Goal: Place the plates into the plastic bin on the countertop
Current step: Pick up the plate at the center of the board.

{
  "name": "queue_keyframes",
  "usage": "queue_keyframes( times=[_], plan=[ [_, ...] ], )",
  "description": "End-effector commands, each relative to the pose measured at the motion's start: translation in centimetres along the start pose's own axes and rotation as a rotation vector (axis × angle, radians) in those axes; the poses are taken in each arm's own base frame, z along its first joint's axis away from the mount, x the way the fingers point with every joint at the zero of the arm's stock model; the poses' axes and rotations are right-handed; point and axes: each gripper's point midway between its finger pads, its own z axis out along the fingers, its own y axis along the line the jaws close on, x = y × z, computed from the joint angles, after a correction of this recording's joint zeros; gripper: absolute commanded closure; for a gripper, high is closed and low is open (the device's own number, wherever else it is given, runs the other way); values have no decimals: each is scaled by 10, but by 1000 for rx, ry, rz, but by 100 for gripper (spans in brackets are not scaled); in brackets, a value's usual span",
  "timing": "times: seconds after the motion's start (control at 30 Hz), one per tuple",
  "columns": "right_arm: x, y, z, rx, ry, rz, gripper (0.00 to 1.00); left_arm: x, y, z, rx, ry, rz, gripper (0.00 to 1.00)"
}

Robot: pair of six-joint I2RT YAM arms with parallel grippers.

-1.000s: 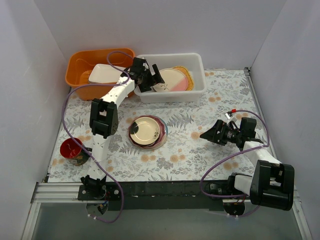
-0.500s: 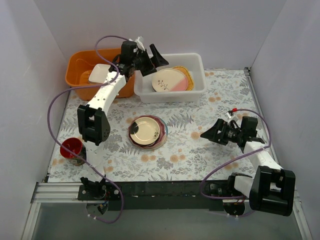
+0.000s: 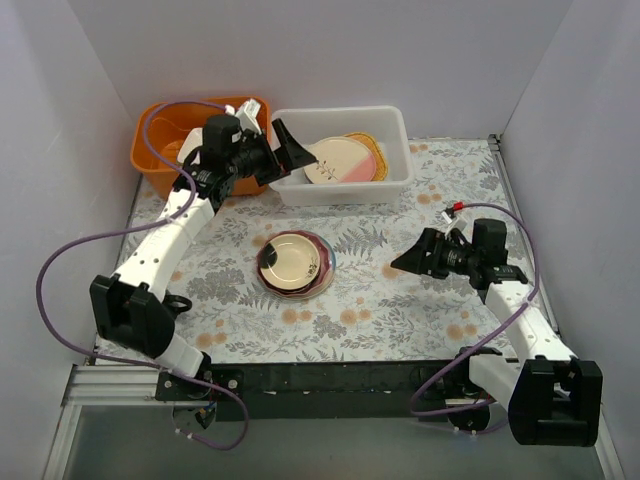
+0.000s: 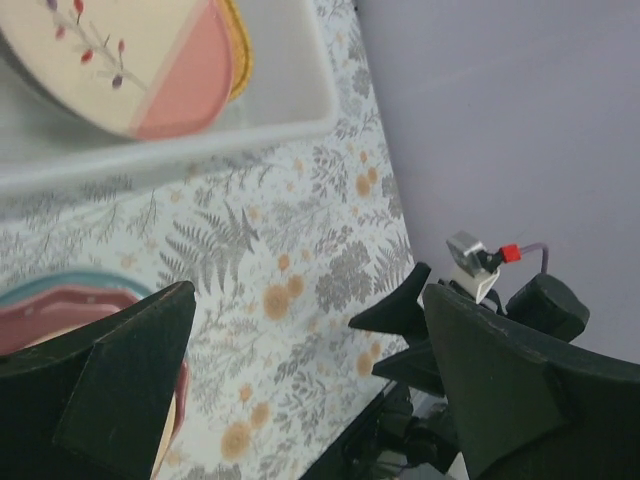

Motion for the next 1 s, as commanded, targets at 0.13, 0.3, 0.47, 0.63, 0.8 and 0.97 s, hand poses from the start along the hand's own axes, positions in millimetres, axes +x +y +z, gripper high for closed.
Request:
queue_keyframes(
  times=[0.13, 0.3, 0.47, 0.63, 0.8, 0.97],
  plan=[
    [-4, 38, 14, -33, 27, -42, 4, 44, 19, -63, -97, -15, -19, 2],
    [14, 49, 36, -41, 85, -52, 6, 74, 51, -80, -214, 8, -63, 2],
    [23, 62, 54, -55, 120, -74, 8, 103, 82, -99, -340, 28, -115, 2],
    [35, 69, 67, -56, 167, -80, 9, 139, 115, -107, -434, 82, -170, 2],
    [45, 74, 74, -67, 193, -82, 9, 157, 136, -115, -511, 92, -205, 5],
    [49, 79, 79, -83, 204, -82, 10, 171, 156, -118, -580, 104, -228, 13]
  ],
)
